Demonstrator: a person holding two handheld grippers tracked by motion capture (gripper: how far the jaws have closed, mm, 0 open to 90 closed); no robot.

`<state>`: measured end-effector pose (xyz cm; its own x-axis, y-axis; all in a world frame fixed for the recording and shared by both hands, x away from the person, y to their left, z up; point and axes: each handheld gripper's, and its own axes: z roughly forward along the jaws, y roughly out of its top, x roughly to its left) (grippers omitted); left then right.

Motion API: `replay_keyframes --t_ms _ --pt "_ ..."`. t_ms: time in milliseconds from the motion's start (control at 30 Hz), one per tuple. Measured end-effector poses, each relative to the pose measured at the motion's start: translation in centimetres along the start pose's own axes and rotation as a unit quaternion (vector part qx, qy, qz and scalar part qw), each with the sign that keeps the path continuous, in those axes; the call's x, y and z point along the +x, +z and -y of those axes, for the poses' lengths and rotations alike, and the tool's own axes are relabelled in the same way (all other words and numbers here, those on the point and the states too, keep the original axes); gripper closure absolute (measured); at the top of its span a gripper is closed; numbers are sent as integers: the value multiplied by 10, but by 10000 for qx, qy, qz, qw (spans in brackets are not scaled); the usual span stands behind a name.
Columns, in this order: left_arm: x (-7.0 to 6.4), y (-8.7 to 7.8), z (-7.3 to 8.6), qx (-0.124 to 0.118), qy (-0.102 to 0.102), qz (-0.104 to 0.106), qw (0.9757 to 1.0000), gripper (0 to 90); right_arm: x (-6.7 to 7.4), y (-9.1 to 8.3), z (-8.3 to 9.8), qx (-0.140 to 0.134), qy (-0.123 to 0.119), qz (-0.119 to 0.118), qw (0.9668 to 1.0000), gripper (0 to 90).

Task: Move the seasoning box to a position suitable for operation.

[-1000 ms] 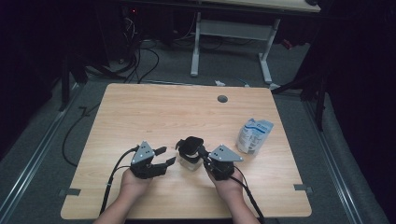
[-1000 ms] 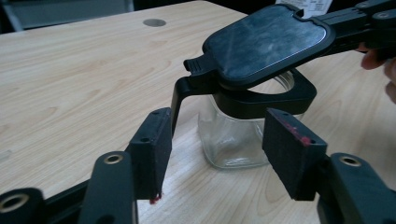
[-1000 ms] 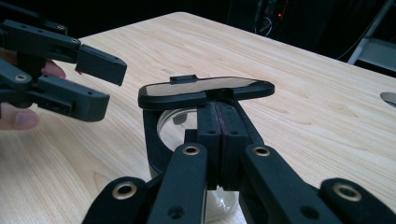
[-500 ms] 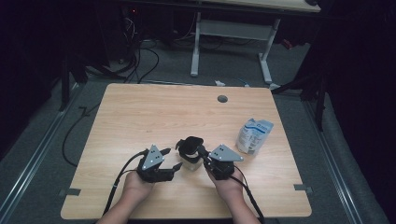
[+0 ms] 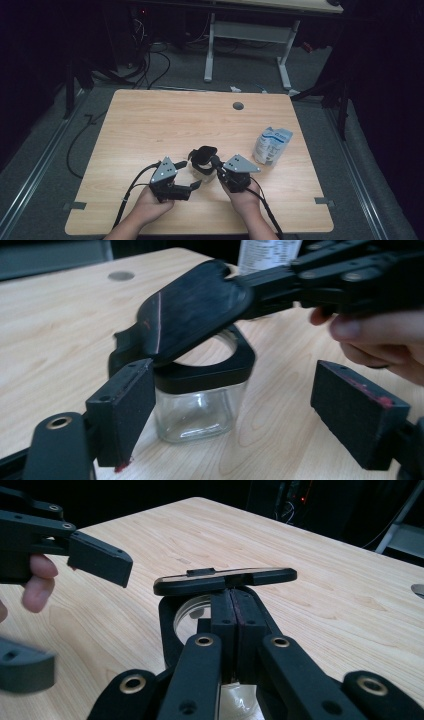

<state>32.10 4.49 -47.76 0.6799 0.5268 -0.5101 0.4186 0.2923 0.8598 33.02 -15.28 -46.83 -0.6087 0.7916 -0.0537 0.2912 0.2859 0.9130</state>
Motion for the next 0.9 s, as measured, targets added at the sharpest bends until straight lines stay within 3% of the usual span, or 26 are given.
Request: replay_keyframes --t_ms 133,200,300,433,600,667,900 --pt "-3 -2 0 96 -20 166 9998 186 0 -1 -1 3 -21 1 10000 890" --pt "-4 -1 1 77 2 120 9999 333 0 -1 -1 -8 -7 3 10000 891" --pt "-6 1 2 64 74 115 9999 476 0 -1 -2 -8 -32 -1 10000 891" --pt "-9 12 3 -12 123 3 9999 569 1 0 -3 -18 -39 -14 10000 891" --pt "-10 25 6 -30 126 -156 9998 653 2 1 -5 -55 -32 -33 10000 891" --pt "-8 32 6 -155 53 -353 9992 660 2 1 -5 -67 -21 -45 10000 891" --pt "-7 36 6 -246 -2 -490 9985 705 0 0 -3 -24 8 -12 10000 892"
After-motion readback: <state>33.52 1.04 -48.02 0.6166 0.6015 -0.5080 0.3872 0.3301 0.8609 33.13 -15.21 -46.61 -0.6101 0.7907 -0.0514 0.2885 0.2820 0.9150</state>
